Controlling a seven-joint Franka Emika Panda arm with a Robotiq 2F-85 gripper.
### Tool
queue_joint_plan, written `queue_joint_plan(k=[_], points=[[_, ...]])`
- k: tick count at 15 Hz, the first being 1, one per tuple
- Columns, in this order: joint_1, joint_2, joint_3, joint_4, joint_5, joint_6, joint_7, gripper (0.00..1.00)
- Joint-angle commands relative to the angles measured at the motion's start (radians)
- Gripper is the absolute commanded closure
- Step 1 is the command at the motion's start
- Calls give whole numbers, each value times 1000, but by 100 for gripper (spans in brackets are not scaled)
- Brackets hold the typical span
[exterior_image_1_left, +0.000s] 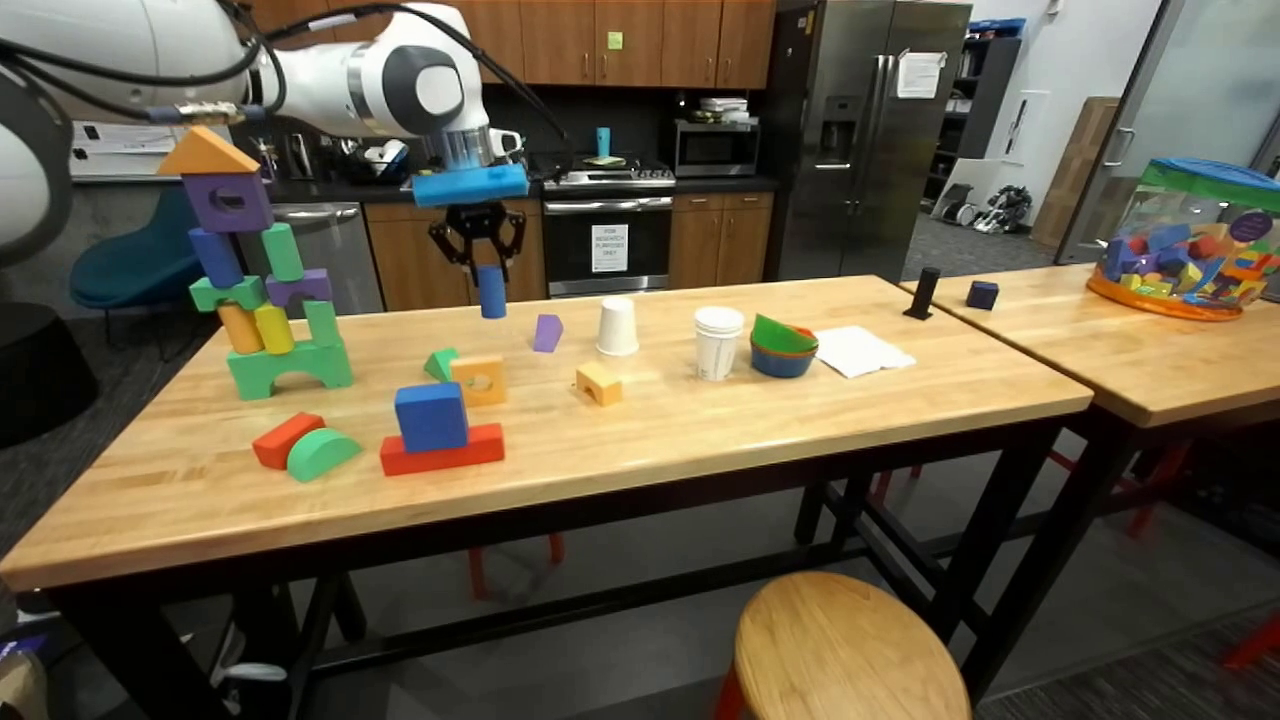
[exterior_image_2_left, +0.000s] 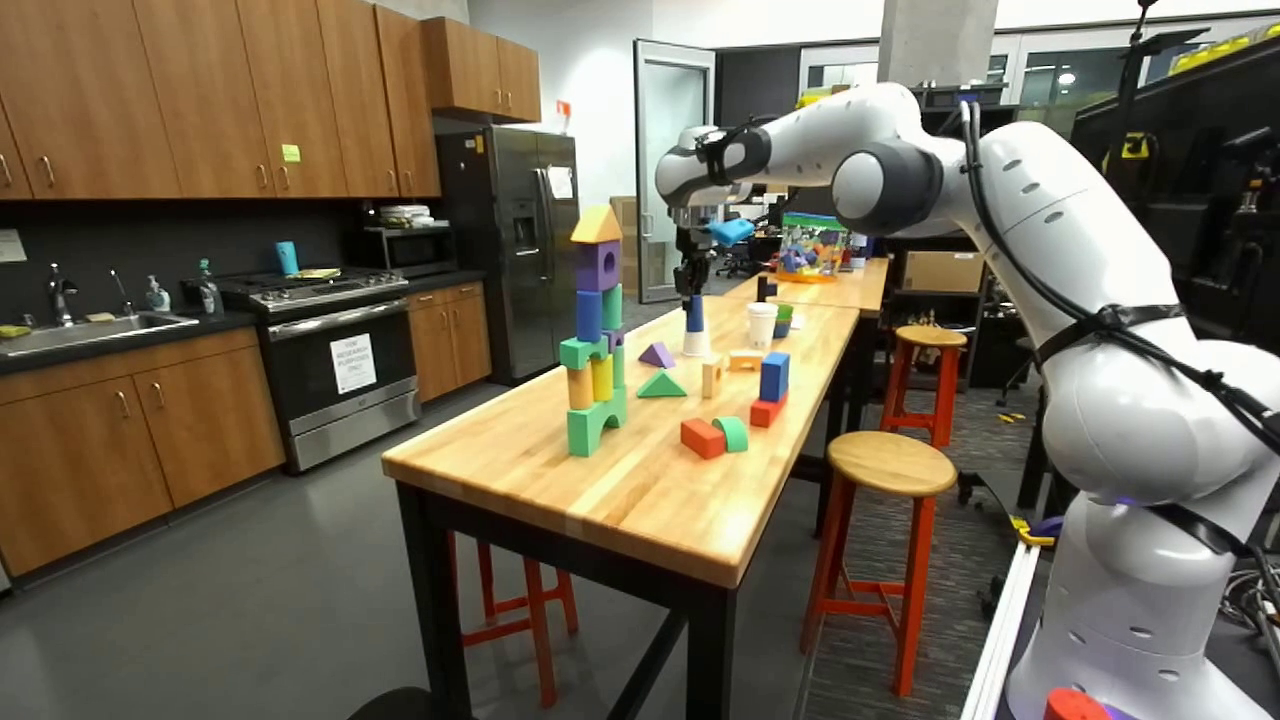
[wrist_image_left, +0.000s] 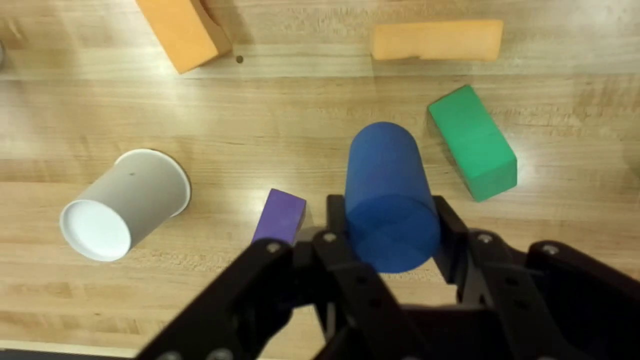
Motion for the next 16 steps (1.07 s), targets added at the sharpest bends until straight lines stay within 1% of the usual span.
queue_joint_plan(k=[1,4,7,8,10,12,14,15,16], points=[[-14,-127,2,-107,-17,-18,-93,83],[-14,-208,-5,-199,-28,32,-124,83],[-19,-271,-6,-285,-15,43,-119,83],[-23,-290,-4,-304,-6,25,-122,83],[-28,-342,-7,-369,1,31,-113,83],[-32,-422,-7,-488,0,76,-122,83],[-34,-477,-1,-578,0,133,-151,83],[12,-369,-57,-423,11,67,-130,58],[15,-398,-59,-467,11,88,-138,58]])
